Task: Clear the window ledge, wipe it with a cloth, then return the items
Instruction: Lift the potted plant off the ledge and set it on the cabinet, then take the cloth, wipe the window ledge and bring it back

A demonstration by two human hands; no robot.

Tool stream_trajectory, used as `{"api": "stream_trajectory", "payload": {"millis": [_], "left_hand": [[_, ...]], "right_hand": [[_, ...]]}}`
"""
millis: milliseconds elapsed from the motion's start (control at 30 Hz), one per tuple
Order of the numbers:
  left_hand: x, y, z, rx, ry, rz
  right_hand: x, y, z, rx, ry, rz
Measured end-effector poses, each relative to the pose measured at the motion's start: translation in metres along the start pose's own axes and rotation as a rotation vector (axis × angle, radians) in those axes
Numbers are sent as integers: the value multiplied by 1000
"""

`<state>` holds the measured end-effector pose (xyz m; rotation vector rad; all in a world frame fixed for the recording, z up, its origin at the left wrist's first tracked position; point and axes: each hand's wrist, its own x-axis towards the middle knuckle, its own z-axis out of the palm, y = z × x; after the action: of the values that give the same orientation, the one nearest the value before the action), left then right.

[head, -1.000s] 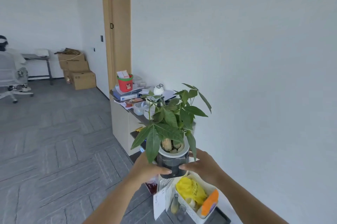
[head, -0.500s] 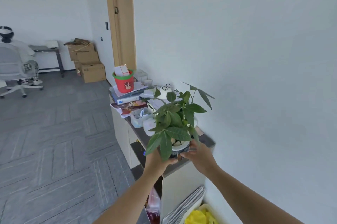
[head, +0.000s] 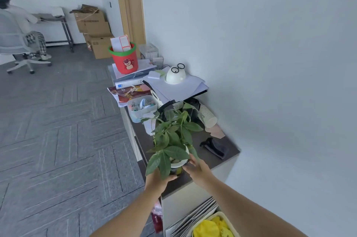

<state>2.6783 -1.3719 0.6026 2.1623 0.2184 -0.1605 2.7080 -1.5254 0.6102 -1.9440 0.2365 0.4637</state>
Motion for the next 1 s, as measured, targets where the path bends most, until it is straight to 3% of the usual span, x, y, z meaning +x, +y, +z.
{"api": "stream_trajectory", "payload": {"millis": [233,367,433,500,567,667,833,1000], "left_hand": [[6,-8,25,-19,110,-65],[15,-51,46,-171,170,-251],[-11,-32,44,-229,168,-394],[-33,-14,50,-204,108,-512],[-41,7,66,-257,-57,-540],[-17,48,100,-283,-204,-381],[57,129,133,-216,-70,-63],[118,141,161,-135,17,1]], "right_hand": [[12,12,-5,-81,-45,-45],[0,15,-23,-177,-142,-35],[-3,25,-41,-169,-179,16],[-5,36,-64,-200,-166,43],[-4,44,-87,-231,-112,57],[9,48,-118,-229,-10,41],[50,48,-152,-183,122,-6],[87,53,-163,-219,202,0]]}}
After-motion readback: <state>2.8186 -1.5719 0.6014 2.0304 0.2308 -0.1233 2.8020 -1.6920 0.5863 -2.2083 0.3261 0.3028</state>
